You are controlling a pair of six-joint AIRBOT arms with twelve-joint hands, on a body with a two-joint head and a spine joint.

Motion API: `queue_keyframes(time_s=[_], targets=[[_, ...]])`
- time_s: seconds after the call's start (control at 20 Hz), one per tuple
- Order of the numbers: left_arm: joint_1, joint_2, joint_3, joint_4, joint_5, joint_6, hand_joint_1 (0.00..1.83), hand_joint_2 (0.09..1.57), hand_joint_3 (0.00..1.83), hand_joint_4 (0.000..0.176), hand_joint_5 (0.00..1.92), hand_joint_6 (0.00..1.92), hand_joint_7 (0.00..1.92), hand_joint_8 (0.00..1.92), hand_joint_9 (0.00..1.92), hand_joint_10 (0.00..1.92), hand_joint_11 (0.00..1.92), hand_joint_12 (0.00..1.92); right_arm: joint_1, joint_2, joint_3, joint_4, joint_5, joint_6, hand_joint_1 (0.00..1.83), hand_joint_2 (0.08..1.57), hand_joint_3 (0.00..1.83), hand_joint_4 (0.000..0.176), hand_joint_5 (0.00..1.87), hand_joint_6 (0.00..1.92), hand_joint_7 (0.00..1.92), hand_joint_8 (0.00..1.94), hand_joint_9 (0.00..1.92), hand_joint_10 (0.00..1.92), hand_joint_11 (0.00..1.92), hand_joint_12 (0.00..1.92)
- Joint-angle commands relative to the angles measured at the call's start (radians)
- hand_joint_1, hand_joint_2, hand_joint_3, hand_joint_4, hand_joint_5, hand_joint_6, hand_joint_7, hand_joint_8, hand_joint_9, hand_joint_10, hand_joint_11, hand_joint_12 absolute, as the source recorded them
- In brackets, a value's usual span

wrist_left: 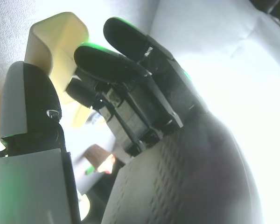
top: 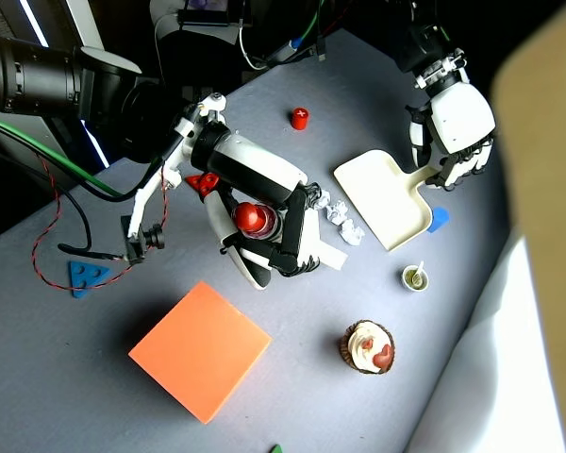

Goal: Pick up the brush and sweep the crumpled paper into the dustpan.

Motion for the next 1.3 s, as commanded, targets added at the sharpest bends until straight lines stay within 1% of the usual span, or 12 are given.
queue_keyframes(time_s=[0.0, 0.15, 0.3, 0.45, 0.5, 0.6, 0.7, 0.95, 1.05, 1.1, 1.15, 1.25], targets=[[-0.002, 0.011, -0.002, 0.004, -0.102, 0.005, 1.39, 1.06, 0.0, 0.0, 1.06, 0.75, 1.16, 0.58, 1.0, 1.14, 0.78, 1.06, 0.02, 0.008, -0.009, -0.096, -0.074, -0.039, 1.59, 1.19, 0.0, 0.176, 1.02, 1.92, 1.06, 1.94, 1.18, 1.92, 1.2, 1.92], [0.002, 0.009, -0.008, -0.001, -0.108, 0.005, 1.39, 1.07, 0.0, 0.0, 1.04, 0.79, 1.13, 0.63, 0.98, 1.17, 0.75, 1.1, 0.051, 0.011, -0.03, -0.02, -0.072, -0.148, 1.61, 1.19, 0.0, 0.176, 1.02, 1.92, 1.07, 1.94, 1.18, 1.92, 1.18, 1.92], [0.002, 0.009, -0.009, 0.0, -0.115, 0.005, 1.39, 1.06, 0.0, 0.0, 1.04, 0.78, 1.16, 0.57, 0.99, 1.15, 0.77, 1.08, 0.096, 0.019, -0.062, 0.045, -0.067, -0.193, 1.62, 1.18, 0.0, 0.176, 1.02, 1.92, 1.04, 1.94, 1.16, 1.92, 1.21, 1.92], [0.002, 0.009, -0.009, 0.005, -0.122, 0.005, 1.39, 1.06, 0.0, 0.0, 1.03, 0.81, 1.14, 0.62, 0.99, 1.15, 0.77, 1.05, 0.126, 0.019, -0.076, 0.095, -0.075, -0.254, 1.61, 1.19, 0.0, 0.176, 1.01, 1.92, 1.04, 1.94, 1.15, 1.92, 1.21, 1.92], [0.002, 0.009, -0.008, 0.009, -0.125, 0.005, 1.39, 1.06, 0.0, 0.0, 1.04, 0.78, 1.14, 0.62, 0.99, 1.15, 0.76, 1.05, 0.133, 0.019, -0.077, 0.119, -0.08, -0.257, 1.61, 1.19, 0.0, 0.176, 1.01, 1.92, 1.05, 1.94, 1.16, 1.92, 1.18, 1.92], [0.002, 0.009, -0.009, 0.009, -0.126, 0.005, 1.39, 1.06, 0.0, 0.0, 1.04, 0.79, 1.15, 0.6, 1.0, 1.13, 0.78, 1.03, 0.147, 0.018, -0.079, 0.17, -0.092, -0.261, 1.62, 1.19, 0.0, 0.176, 1.01, 1.92, 1.07, 1.94, 1.18, 1.92, 1.2, 1.92], [0.002, 0.009, -0.009, 0.01, -0.13, 0.005, 1.39, 1.06, 0.0, 0.0, 1.06, 0.77, 1.15, 0.59, 1.0, 1.14, 0.78, 1.04, 0.15, 0.015, -0.078, 0.189, -0.097, -0.265, 1.63, 1.19, 0.0, 0.176, 1.01, 1.92, 1.08, 1.94, 1.2, 1.92, 1.15, 1.92], [0.002, 0.009, -0.009, 0.012, -0.136, 0.005, 1.39, 1.06, 0.0, 0.0, 1.06, 0.77, 1.16, 0.56, 1.0, 1.13, 0.79, 1.01, 0.164, -0.038, -0.032, 0.236, -0.118, -0.251, 1.61, 1.2, 0.0, 0.176, 1.01, 1.92, 1.05, 1.94, 1.17, 1.92, 1.17, 1.92], [0.002, 0.009, -0.009, 0.012, -0.139, 0.005, 1.39, 1.06, 0.0, 0.0, 1.05, 0.78, 1.17, 0.56, 1.01, 1.12, 0.77, 1.05, 0.174, -0.063, -0.01, 0.248, -0.122, -0.251, 1.62, 1.2, 0.0, 0.176, 1.01, 1.92, 1.08, 1.94, 1.2, 1.92, 1.08, 1.92], [0.002, 0.009, -0.009, 0.012, -0.141, 0.005, 1.39, 1.06, 0.0, 0.0, 1.05, 0.78, 1.17, 0.56, 1.01, 1.12, 0.77, 1.05, 0.176, -0.071, -0.003, 0.249, -0.122, -0.251, 1.62, 1.2, 0.0, 0.176, 1.01, 1.92, 1.08, 1.94, 1.2, 1.92, 1.08, 1.92], [0.002, 0.008, -0.009, 0.012, -0.145, 0.005, 1.39, 1.05, 0.0, 0.0, 1.11, 0.67, 1.18, 0.56, 1.0, 1.12, 0.76, 1.11, 0.177, -0.084, 0.008, 0.249, -0.122, -0.251, 1.6, 1.2, 0.0, 0.176, 1.02, 1.92, 1.1, 1.94, 1.19, 1.92, 1.1, 1.92], [0.002, 0.007, -0.009, 0.012, -0.15, 0.005, 1.39, 1.06, 0.0, 0.0, 1.1, 0.69, 1.13, 0.64, 0.98, 1.16, 0.73, 1.16, 0.178, -0.108, 0.026, 0.249, -0.122, -0.25, 1.61, 1.2, 0.0, 0.176, 1.02, 1.92, 1.06, 1.94, 1.14, 1.92, 1.13, 1.92]])
